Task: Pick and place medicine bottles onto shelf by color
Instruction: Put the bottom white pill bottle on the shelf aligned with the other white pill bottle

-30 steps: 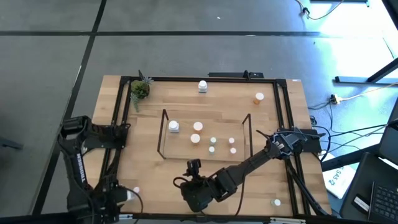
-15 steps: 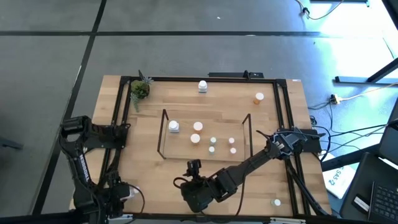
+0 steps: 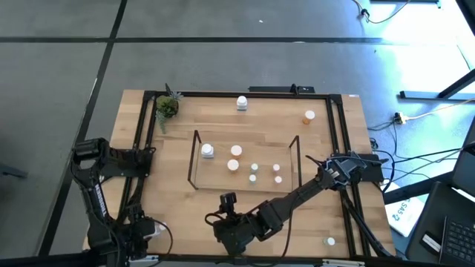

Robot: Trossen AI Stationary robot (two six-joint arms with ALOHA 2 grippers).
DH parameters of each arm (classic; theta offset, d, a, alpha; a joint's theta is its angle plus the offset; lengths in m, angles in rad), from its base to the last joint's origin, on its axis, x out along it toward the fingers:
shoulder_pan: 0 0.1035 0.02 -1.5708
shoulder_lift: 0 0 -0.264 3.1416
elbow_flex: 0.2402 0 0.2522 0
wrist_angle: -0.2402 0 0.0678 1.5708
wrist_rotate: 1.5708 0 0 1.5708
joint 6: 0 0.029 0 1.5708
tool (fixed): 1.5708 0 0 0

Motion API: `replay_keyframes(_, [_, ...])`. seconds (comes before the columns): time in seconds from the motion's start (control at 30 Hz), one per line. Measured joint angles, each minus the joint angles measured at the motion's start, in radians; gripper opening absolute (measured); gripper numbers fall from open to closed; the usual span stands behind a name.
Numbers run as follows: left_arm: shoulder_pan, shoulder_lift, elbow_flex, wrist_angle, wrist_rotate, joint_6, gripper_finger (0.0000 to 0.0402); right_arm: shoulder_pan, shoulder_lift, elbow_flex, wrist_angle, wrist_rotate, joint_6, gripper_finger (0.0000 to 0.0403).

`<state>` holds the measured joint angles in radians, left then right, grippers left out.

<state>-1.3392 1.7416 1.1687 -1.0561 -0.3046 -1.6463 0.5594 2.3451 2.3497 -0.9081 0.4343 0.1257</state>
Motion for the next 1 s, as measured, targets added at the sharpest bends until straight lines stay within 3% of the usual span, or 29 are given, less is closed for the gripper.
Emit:
replay_keyframes(0.37, [0.008,0.000,0.000,0.015,-0.026,-0.020,0.0298,0.000,0.000,-0.001,0.000,0.000,0.002,0.0264])
replay_keyframes(0.57, [0.028,0.000,0.000,0.049,-0.008,-0.024,0.0248,0.000,0.000,-0.001,0.000,0.000,0.002,0.0264])
replay_keyframes(0.83, [0.058,-0.002,0.000,0.056,0.098,-0.047,0.0169,0.000,0.000,-0.001,0.000,0.001,-0.002,0.0264])
replay_keyframes(1.0, [0.058,-0.002,0.001,0.055,0.098,-0.053,0.0155,0.000,0.000,-0.001,-0.009,0.002,-0.003,0.0264])
